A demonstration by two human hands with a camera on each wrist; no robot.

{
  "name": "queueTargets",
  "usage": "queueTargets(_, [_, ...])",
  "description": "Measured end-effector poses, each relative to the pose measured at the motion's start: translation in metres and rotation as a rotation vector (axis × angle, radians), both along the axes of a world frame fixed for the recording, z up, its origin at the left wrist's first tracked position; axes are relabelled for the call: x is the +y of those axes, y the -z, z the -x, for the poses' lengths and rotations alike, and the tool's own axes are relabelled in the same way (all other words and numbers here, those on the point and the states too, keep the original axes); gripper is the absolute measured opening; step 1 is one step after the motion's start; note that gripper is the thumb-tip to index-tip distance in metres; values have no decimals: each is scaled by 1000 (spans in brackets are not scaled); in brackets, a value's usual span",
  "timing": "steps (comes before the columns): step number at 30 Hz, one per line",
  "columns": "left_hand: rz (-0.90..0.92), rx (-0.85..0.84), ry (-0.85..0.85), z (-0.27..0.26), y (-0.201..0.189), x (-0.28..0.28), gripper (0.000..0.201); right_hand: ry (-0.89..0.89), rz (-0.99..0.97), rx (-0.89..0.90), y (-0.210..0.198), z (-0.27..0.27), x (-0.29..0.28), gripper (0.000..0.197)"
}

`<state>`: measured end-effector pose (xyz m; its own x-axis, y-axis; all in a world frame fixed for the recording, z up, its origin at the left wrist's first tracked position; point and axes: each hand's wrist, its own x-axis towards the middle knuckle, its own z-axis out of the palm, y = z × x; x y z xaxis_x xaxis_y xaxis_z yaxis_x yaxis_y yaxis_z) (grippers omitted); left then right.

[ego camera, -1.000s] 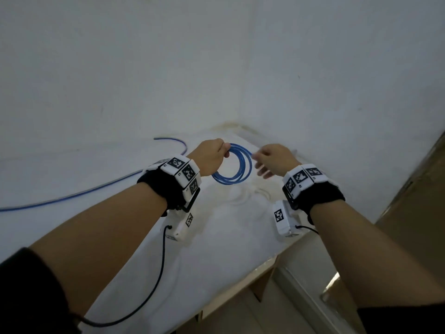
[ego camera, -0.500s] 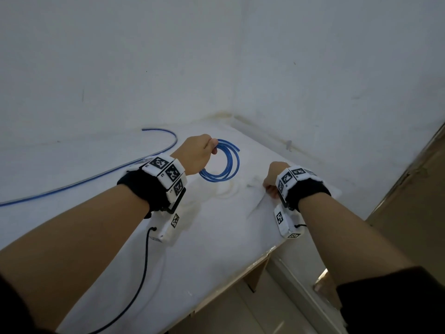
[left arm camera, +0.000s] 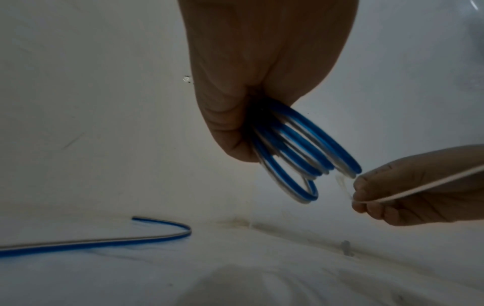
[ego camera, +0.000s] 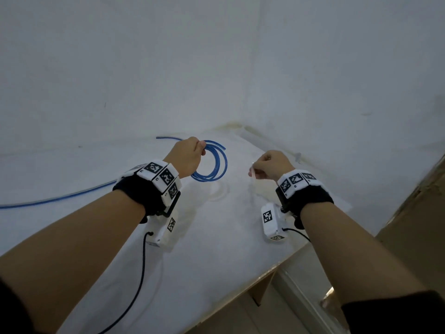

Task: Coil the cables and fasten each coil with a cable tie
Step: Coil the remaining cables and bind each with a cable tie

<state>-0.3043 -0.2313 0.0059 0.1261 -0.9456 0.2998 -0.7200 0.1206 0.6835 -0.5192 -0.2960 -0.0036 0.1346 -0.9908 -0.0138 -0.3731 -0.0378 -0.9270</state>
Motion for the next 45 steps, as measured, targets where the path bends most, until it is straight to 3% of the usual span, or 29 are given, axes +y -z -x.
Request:
queueTargets(7, [37,-27,-163,-55,-7,26,37,-285,45,-311,-16,-80,26,24])
queueTargets(10, [39,-29,-236,-86,-9,40,40,-423,14,-440,-20,-120,42,13])
queueTargets(14, [53,-53,-360,-125,-11,63,40,-544,71,-399,-25,-171,68,7])
queueTargets(20, [83,-68,-495,-174,-14,101,39,-679,209,-219,-28,-237,97,14])
queueTargets(27, [97,-106,-567,-211,-18,141,38,-787,206,-361,-32,-299,126,14])
queueTargets(31, [62,-124,-560,-226,-18,160,37,-858,156,-400,-36,-322,138,4])
queueTargets(36, [49,-76,-513,-239,-18,179,40,-810,342,-364,-36,-346,144,14])
queueTargets(41, [67,20,-536,-251,-18,187,47,-764,375,-392,-32,-361,150,9])
queueTargets(45, [49,125,-535,-260,-21,187,41,-771,403,-382,-28,-368,153,12])
